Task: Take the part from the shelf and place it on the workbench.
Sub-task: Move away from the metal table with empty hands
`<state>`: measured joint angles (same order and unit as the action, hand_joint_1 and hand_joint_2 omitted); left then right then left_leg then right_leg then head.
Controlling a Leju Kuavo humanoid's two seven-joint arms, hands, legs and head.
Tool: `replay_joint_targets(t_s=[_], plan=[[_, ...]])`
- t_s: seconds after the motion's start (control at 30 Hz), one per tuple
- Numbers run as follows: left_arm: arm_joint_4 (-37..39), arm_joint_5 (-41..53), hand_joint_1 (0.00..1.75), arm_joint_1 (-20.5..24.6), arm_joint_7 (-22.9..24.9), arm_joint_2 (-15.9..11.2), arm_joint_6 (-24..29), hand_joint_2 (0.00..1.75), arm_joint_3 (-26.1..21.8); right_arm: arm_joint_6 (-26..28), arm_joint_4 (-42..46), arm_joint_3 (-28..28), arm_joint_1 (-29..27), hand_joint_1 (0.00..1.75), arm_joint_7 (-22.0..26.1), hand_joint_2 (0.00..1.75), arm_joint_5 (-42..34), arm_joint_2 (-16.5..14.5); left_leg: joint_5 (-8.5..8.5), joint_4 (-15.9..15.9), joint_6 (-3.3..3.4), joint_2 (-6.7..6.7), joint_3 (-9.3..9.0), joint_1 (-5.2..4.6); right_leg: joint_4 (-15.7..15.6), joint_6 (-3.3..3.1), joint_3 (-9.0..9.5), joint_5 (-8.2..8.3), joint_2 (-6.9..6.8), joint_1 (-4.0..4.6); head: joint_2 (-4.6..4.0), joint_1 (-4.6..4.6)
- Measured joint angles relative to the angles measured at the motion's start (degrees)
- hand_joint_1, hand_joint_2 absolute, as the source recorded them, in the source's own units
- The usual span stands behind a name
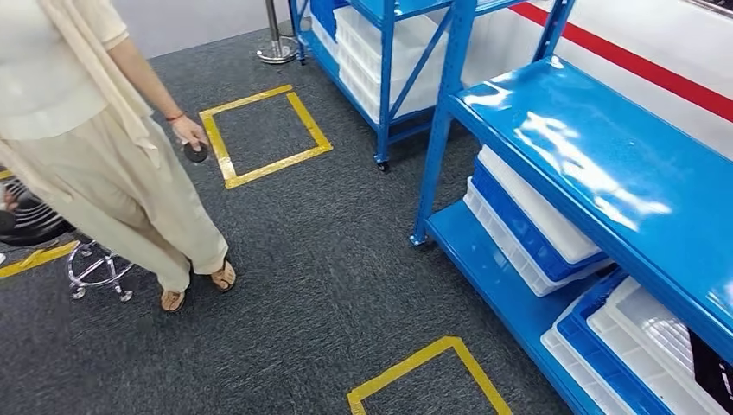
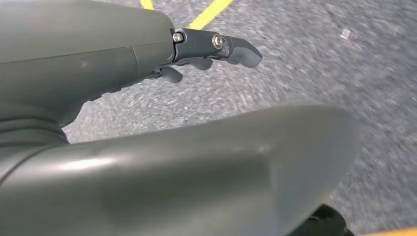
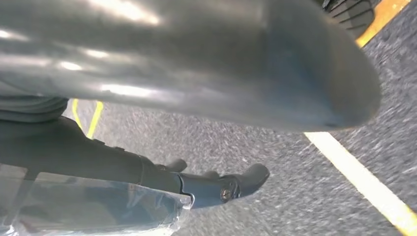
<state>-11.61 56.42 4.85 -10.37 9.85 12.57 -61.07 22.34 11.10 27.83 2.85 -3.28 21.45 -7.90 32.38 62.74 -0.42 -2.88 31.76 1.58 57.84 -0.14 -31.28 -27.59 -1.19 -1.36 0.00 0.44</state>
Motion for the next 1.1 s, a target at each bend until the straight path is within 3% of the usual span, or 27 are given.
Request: replay_joint_targets(t_s=[0.07,0.1,0.13,0.17,0.2,0.27,0.33,0.4,0.47,0.53,0.6,0.63,0.67,0.7,0.77,0.83,0.9,0.93,1.0,1.07,1.1], plan=[[0.0,-0.1,0.0,-0.1,0.1,0.0,0.0,0.0,0.0,-0.3,0.0,0.1,0.0,0.0,0.0,0.0,-0.1,-0.2,4.04,7.5,-0.04,2.43,3.39,0.02,0.0,-0.43,-0.16,0.14,1.29,0.36,0.0,-0.18],[0.0,-0.1,0.0,-0.1,0.1,0.0,0.0,0.0,0.0,-0.3,0.0,0.1,0.0,0.0,-0.1,0.0,-0.2,-0.2,5.05,10.5,0.01,2.77,4.91,-0.01,0.1,-0.48,-0.17,0.14,2.03,0.55,0.0,-0.16],[0.0,-0.1,0.0,-0.2,0.1,0.0,0.0,0.0,0.0,-0.4,0.0,0.2,-0.1,0.0,-0.1,0.0,-0.2,-0.3,4.8,11.7,0.14,2.92,5.65,-0.01,0.1,-0.48,-0.12,0.14,2.82,0.7,0.0,-0.19],[0.0,-0.1,0.0,-0.2,0.1,0.0,0.0,0.0,0.0,-0.4,0.0,0.2,-0.1,0.0,-0.2,0.0,-0.2,-0.3,3.26,10.5,0.35,3.04,5.29,-0.02,0.1,-0.48,0.0,0.14,3.62,0.8,0.0,-0.17],[0.0,-0.2,0.0,-0.2,0.1,0.0,0.0,0.0,0.0,-0.5,0.0,0.3,-0.1,0.0,-0.2,0.0,-0.2,-0.3,0.92,7.3,0.62,3.43,3.99,-0.03,0.1,-0.47,0.15,0.14,4.41,0.86,0.0,-0.17],[0.0,-0.2,0.0,-0.2,0.2,-0.1,0.0,0.0,0.1,-0.5,0.0,0.4,0.0,0.0,-0.4,0.0,-0.2,-0.4,-2.93,-0.3,1.31,6.0,0.79,-0.05,0.1,-0.39,0.19,0.16,5.81,0.98,0.0,-0.15],[0.0,-0.2,0.0,-0.2,0.3,-0.3,0.1,0.0,0.1,-0.6,0.0,0.4,0.1,0.0,-0.7,0.0,-0.2,-0.5,-3.87,-3.8,1.73,7.75,-0.52,-0.29,0.2,0.02,-0.33,0.35,6.96,0.94,0.0,-0.25],[0.0,-0.1,0.0,-0.1,0.4,-0.3,0.1,0.0,0.1,-0.6,0.0,0.5,0.1,0.0,-0.9,0.0,-0.2,-0.6,-4.08,-4.4,2.12,6.76,-0.62,-0.53,0.1,0.76,-1.01,0.63,7.96,0.82,0.0,-0.41],[0.0,-0.1,0.0,0.0,0.5,-0.3,0.1,0.0,0.1,-0.6,0.0,0.6,0.0,0.0,-1.0,0.0,-0.2,-0.6,-4.61,-5.3,2.81,5.4,-0.87,-0.4,1.6,1.08,-2.21,-0.09,6.38,0.93,0.0,-0.32],[0.0,-0.1,0.0,-0.1,0.4,-0.2,0.1,0.0,0.1,-0.8,0.0,0.8,0.1,0.0,-1.0,0.0,-0.1,-0.6,-4.88,-5.7,3.2,3.76,-0.98,-0.35,7.4,0.86,-5.26,-2.79,3.37,0.89,0.0,0.01],[0.0,-0.1,0.0,-0.2,0.4,-0.1,0.1,0.0,0.1,-0.8,0.0,0.9,0.1,0.0,-1.0,0.0,0.0,-0.5,-4.85,-5.7,3.24,1.97,-0.87,-0.45,14.6,1.05,-8.95,-5.53,2.16,0.6,0.0,0.24],[0.0,-0.1,0.0,-0.2,0.4,-0.1,0.1,0.0,0.1,-0.9,0.0,0.9,0.0,0.0,-1.0,0.0,0.0,-0.5,-4.82,-5.7,3.22,1.16,-0.83,-0.46,16.3,1.44,-9.75,-5.88,1.95,0.42,0.0,0.26],[0.0,-0.1,0.0,-0.2,0.4,-0.1,0.1,0.0,0.1,-0.9,0.0,0.9,-0.1,0.0,-0.9,0.0,0.1,-0.5,-4.78,-5.7,3.14,0.46,-0.84,-0.42,15.7,2.02,-9.3,-5.3,1.72,0.23,0.0,0.32],[0.0,-0.2,0.0,-0.2,0.4,-0.1,0.1,0.0,0.1,-0.9,0.0,1.0,-0.2,0.0,-0.9,0.0,0.2,-0.4,-4.72,-5.7,3.01,-0.17,-0.9,-0.35,12.8,2.66,-7.63,-4.04,1.29,-0.01,0.0,0.34],[0.0,-0.4,0.0,-0.2,0.4,-0.1,0.1,0.0,0.1,-1.0,0.0,1.0,-0.2,0.0,-0.8,0.0,0.4,-0.3,-4.43,-5.6,2.39,-1.26,-1.25,-0.46,4.4,3.5,-2.81,-1.28,-1.21,-0.26,0.0,0.53],[0.1,-0.5,0.0,-0.2,0.4,-0.1,0.2,0.0,0.1,-1.1,0.0,0.9,0.0,0.0,-0.8,0.0,0.9,-0.3,-4.07,-5.5,1.51,-2.24,-1.69,-0.73,0.1,3.03,-0.38,-0.06,-2.77,-0.07,0.0,0.35],[0.1,-0.5,0.0,-0.1,0.4,0.0,0.2,0.0,0.1,-1.1,0.0,0.9,0.1,0.0,-0.8,0.0,1.2,-0.3,-3.88,-5.6,0.76,-3.15,-2.14,-0.57,0.0,2.03,-0.65,0.04,-1.8,0.19,0.0,0.03],[0.1,-0.5,0.0,0.0,0.4,0.0,0.2,0.0,0.1,-1.1,0.0,0.9,0.0,0.0,-0.8,0.0,1.2,-0.3,-3.56,-5.3,0.37,-2.91,-2.23,-0.31,-0.1,1.58,-0.63,0.13,-1.24,0.05,0.0,-0.03],[0.1,-0.5,0.0,0.1,0.3,0.0,0.2,0.0,0.1,-1.1,0.0,0.9,0.1,0.0,-0.9,0.0,1.0,-0.2,-1.23,-2.5,-0.13,-0.68,-1.2,0.07,-0.3,0.56,-0.42,0.42,-0.12,-0.28,0.0,-0.2],[0.1,-0.5,0.0,-0.1,0.2,0.0,0.2,0.0,0.1,-1.2,0.0,1.0,0.1,0.0,-0.9,0.0,0.9,-0.3,2.96,4.8,-0.18,2.01,2.12,0.14,-0.3,-0.13,-0.5,0.67,0.99,-0.12,0.0,-0.33],[0.2,-0.4,0.0,-0.2,0.1,0.0,0.2,0.0,0.1,-1.2,0.0,1.0,0.1,0.0,-0.9,0.0,0.8,-0.3,4.52,8.6,-0.14,2.56,3.98,0.12,-0.2,-0.3,-0.57,0.74,1.66,0.08,0.0,-0.33]])
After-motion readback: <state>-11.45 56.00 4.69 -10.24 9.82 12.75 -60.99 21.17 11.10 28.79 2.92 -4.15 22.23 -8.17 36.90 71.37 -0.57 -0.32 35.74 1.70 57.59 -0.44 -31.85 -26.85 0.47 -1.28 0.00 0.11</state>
